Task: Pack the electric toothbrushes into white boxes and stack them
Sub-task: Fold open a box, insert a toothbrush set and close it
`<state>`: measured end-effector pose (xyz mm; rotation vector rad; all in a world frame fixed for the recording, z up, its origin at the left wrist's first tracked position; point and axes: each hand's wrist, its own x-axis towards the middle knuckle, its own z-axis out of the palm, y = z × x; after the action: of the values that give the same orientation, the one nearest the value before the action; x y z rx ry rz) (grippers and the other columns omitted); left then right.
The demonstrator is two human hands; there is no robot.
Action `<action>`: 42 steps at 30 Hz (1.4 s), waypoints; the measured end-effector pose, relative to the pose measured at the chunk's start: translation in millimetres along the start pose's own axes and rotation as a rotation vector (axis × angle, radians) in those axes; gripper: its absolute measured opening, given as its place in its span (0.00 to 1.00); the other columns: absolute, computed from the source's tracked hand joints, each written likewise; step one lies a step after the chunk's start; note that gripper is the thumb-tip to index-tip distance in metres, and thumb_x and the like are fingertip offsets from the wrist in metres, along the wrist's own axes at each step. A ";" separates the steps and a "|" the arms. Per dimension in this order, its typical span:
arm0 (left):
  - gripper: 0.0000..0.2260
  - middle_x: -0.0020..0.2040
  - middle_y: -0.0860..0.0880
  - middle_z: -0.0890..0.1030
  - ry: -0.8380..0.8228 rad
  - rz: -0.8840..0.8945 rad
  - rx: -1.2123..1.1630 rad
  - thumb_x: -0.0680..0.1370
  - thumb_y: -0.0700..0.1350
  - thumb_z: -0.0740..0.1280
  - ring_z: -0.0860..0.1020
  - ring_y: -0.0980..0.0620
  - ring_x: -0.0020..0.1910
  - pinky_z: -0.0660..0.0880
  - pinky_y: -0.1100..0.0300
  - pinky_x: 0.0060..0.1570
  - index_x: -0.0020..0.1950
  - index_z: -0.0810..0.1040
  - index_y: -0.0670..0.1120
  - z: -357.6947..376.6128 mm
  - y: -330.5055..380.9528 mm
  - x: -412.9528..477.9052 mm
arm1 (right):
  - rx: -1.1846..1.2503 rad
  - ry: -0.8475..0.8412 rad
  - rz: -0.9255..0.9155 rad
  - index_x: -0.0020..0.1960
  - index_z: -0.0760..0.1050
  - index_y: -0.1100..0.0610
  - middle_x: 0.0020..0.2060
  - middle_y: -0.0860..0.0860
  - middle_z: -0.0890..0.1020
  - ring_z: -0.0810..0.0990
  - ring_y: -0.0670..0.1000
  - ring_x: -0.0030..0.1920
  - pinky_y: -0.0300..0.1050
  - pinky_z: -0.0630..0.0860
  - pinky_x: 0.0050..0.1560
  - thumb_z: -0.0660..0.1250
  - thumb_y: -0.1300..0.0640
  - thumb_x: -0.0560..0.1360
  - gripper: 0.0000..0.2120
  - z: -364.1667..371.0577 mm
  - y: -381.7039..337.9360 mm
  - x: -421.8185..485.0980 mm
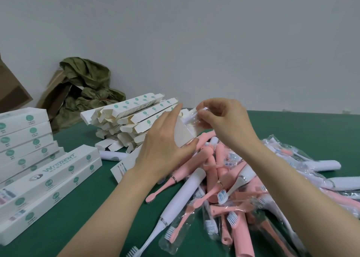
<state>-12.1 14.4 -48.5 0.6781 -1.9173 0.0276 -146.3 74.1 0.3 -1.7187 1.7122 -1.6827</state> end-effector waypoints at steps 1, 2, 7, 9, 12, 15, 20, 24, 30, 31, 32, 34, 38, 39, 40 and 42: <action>0.33 0.55 0.43 0.78 -0.004 0.016 0.004 0.68 0.53 0.69 0.72 0.51 0.55 0.63 0.69 0.54 0.69 0.70 0.38 0.7 1.9 -0.4 | 0.007 -0.005 0.002 0.44 0.80 0.56 0.36 0.54 0.84 0.84 0.49 0.38 0.47 0.80 0.49 0.65 0.64 0.75 0.07 2.6 -1.8 -1.8; 0.33 0.55 0.43 0.79 0.000 0.023 0.005 0.68 0.54 0.68 0.72 0.51 0.55 0.64 0.68 0.55 0.68 0.70 0.37 1.2 3.1 -0.6 | 0.022 -0.012 0.003 0.45 0.81 0.56 0.37 0.54 0.84 0.84 0.51 0.41 0.50 0.80 0.51 0.64 0.64 0.76 0.07 5.8 -4.1 -4.1; 0.35 0.60 0.41 0.77 -0.028 -0.026 0.047 0.68 0.43 0.76 0.75 0.42 0.60 0.70 0.55 0.57 0.71 0.67 0.37 2.9 4.1 -2.6 | -0.271 -0.203 -0.209 0.56 0.79 0.60 0.46 0.53 0.81 0.77 0.50 0.50 0.42 0.70 0.53 0.55 0.65 0.77 0.16 13.6 -10.2 -8.8; 0.33 0.58 0.40 0.78 -0.021 -0.020 0.085 0.69 0.44 0.75 0.76 0.41 0.58 0.74 0.48 0.54 0.70 0.68 0.35 2.9 7.0 -3.5 | -0.423 -0.248 -0.264 0.61 0.77 0.56 0.47 0.50 0.75 0.73 0.48 0.51 0.36 0.64 0.46 0.56 0.65 0.79 0.17 8.2 -8.8 -4.2; 0.34 0.55 0.39 0.80 -0.027 0.008 0.121 0.67 0.46 0.77 0.79 0.40 0.54 0.76 0.50 0.48 0.68 0.69 0.35 4.1 10.8 -5.4 | -0.347 -0.115 -0.204 0.55 0.80 0.56 0.39 0.48 0.79 0.78 0.47 0.41 0.33 0.69 0.42 0.65 0.62 0.76 0.09 1.5 -2.8 0.0; 0.36 0.52 0.39 0.80 -0.052 0.035 0.157 0.65 0.46 0.78 0.79 0.40 0.51 0.76 0.52 0.46 0.68 0.70 0.34 6.3 11.6 -7.0 | -0.204 -0.010 -0.135 0.43 0.80 0.55 0.36 0.48 0.82 0.79 0.45 0.36 0.33 0.74 0.42 0.69 0.63 0.73 0.04 3.7 3.7 -2.2; 0.34 0.53 0.39 0.80 -0.057 0.036 0.120 0.65 0.41 0.77 0.79 0.40 0.52 0.76 0.50 0.50 0.68 0.70 0.34 8.3 10.6 -8.4 | -0.456 -0.156 -0.343 0.47 0.83 0.58 0.36 0.53 0.80 0.74 0.52 0.37 0.39 0.69 0.39 0.63 0.69 0.73 0.12 16.1 7.7 -8.6; 0.35 0.59 0.39 0.78 -0.052 0.017 0.068 0.69 0.44 0.76 0.75 0.41 0.59 0.67 0.58 0.57 0.71 0.66 0.35 6.3 10.6 -6.7 | -0.363 0.013 -0.333 0.51 0.82 0.57 0.42 0.50 0.79 0.74 0.50 0.43 0.43 0.70 0.46 0.63 0.69 0.73 0.14 12.3 10.5 -6.8; 0.38 0.67 0.41 0.71 0.015 -0.046 -0.106 0.73 0.52 0.68 0.65 0.53 0.64 0.59 0.68 0.62 0.76 0.55 0.40 -1.1 14.7 -4.2 | 0.187 -0.085 0.078 0.48 0.76 0.62 0.36 0.46 0.78 0.76 0.46 0.35 0.38 0.75 0.41 0.63 0.59 0.77 0.06 7.4 12.1 -4.5; 0.41 0.69 0.43 0.68 -0.022 -0.057 -0.142 0.72 0.53 0.70 0.62 0.55 0.66 0.56 0.70 0.63 0.77 0.51 0.42 -1.3 13.9 -4.4 | 0.226 -0.104 0.072 0.44 0.73 0.68 0.32 0.51 0.73 0.71 0.48 0.32 0.39 0.73 0.37 0.61 0.61 0.77 0.10 7.9 11.1 -4.3; 0.44 0.70 0.44 0.67 -0.065 -0.061 -0.154 0.71 0.53 0.72 0.61 0.56 0.67 0.55 0.70 0.63 0.77 0.49 0.44 -0.7 12.8 -4.6 | 0.233 -0.102 0.053 0.42 0.71 0.72 0.31 0.55 0.70 0.68 0.51 0.32 0.41 0.71 0.34 0.59 0.63 0.77 0.11 8.8 10.3 -4.0; 0.46 0.69 0.45 0.67 -0.107 -0.040 -0.119 0.68 0.52 0.75 0.60 0.55 0.67 0.55 0.68 0.64 0.77 0.52 0.44 1.6 9.0 -4.3 | 0.223 -0.071 0.024 0.43 0.70 0.74 0.31 0.56 0.68 0.65 0.51 0.32 0.45 0.67 0.34 0.58 0.63 0.77 0.12 10.5 8.2 -3.8; 0.29 0.60 0.48 0.72 0.014 -0.015 -0.159 0.69 0.46 0.70 0.67 0.54 0.60 0.64 0.63 0.61 0.67 0.68 0.39 3.0 8.1 -5.2 | 0.248 -0.089 0.018 0.45 0.72 0.74 0.32 0.64 0.70 0.67 0.53 0.33 0.47 0.68 0.35 0.57 0.64 0.77 0.12 10.0 8.8 -3.0; 0.26 0.58 0.48 0.73 0.035 -0.019 -0.174 0.69 0.49 0.67 0.68 0.54 0.58 0.65 0.63 0.59 0.65 0.69 0.39 2.9 9.8 -5.8 | 0.262 -0.092 0.011 0.45 0.75 0.71 0.33 0.65 0.74 0.71 0.53 0.33 0.45 0.72 0.35 0.57 0.65 0.77 0.11 10.0 8.2 -4.4; 0.25 0.57 0.48 0.74 0.055 -0.022 -0.185 0.70 0.51 0.65 0.69 0.54 0.57 0.66 0.64 0.58 0.63 0.70 0.39 3.0 11.2 -6.4 | 0.279 -0.098 0.003 0.44 0.78 0.67 0.32 0.61 0.77 0.74 0.50 0.32 0.41 0.75 0.34 0.57 0.65 0.77 0.12 10.5 6.8 -5.7; 0.21 0.54 0.48 0.75 0.112 -0.047 -0.211 0.71 0.52 0.64 0.71 0.54 0.54 0.67 0.65 0.55 0.59 0.71 0.40 3.1 12.6 -6.0 | 0.325 -0.119 -0.018 0.41 0.81 0.59 0.29 0.48 0.79 0.75 0.44 0.29 0.33 0.74 0.31 0.57 0.66 0.78 0.15 11.4 4.2 -8.2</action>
<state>-18.8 26.6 -51.5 0.5668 -1.7666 -0.1616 -137.4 72.9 -11.3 -1.6480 1.2919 -1.7152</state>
